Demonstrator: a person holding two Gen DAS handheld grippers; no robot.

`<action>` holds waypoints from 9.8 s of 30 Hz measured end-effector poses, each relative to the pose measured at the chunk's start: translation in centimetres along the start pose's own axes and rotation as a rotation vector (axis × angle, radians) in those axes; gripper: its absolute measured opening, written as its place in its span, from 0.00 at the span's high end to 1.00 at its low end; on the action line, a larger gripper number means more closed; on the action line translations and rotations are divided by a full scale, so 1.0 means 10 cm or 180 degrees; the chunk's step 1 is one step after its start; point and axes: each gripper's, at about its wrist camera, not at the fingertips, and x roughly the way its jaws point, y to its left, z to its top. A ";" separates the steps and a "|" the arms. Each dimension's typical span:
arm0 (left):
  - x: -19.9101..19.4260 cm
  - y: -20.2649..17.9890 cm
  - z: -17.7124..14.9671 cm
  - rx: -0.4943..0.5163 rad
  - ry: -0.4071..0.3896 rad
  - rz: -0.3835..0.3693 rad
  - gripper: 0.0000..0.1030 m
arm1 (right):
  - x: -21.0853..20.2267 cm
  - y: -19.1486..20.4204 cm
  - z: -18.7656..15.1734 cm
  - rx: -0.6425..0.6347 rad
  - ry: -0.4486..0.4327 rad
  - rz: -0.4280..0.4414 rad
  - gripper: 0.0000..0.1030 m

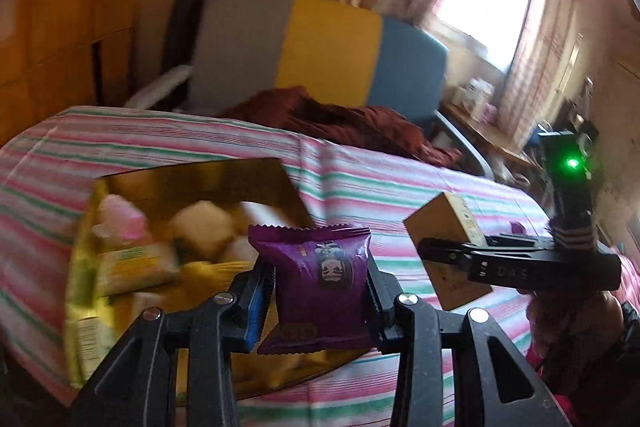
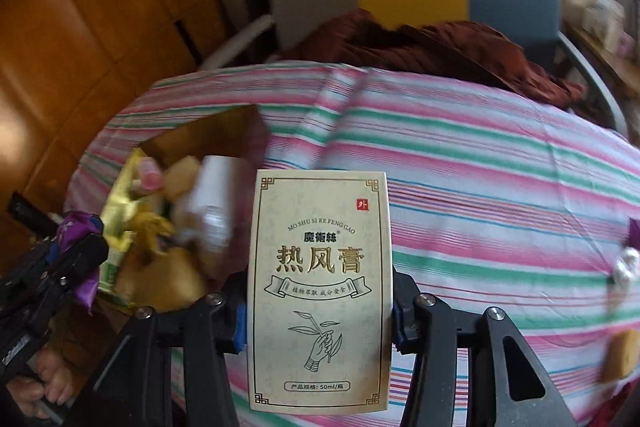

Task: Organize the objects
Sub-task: 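Carry the purple packet and cream box over the gold tray, then open both grippers to drop the packet and box into the tray, then move both open grippers back toward the plastic bundle and yellow sponge, then grasp the white plastic bundle with the left gripper while the right gripper grasps the yellow sponge, then carry the plastic bundle and sponge over the gold tray, then open both grippers to drop the bundle and sponge into the tray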

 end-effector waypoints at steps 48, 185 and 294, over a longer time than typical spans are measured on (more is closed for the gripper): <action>0.13 1.13 -0.03 -0.0367 0.0177 0.0863 0.61 | 1.05 1.72 0.80 -0.0611 0.0359 0.0394 0.50; 1.96 -3.06 -0.13 0.1699 0.1196 -0.1341 0.47 | -1.31 -3.43 -1.16 0.2473 -0.0380 -0.1961 0.39; -0.31 1.12 -0.19 -0.0373 -0.0105 0.0993 0.65 | 0.46 1.47 0.37 -0.1012 -0.0111 0.0379 0.37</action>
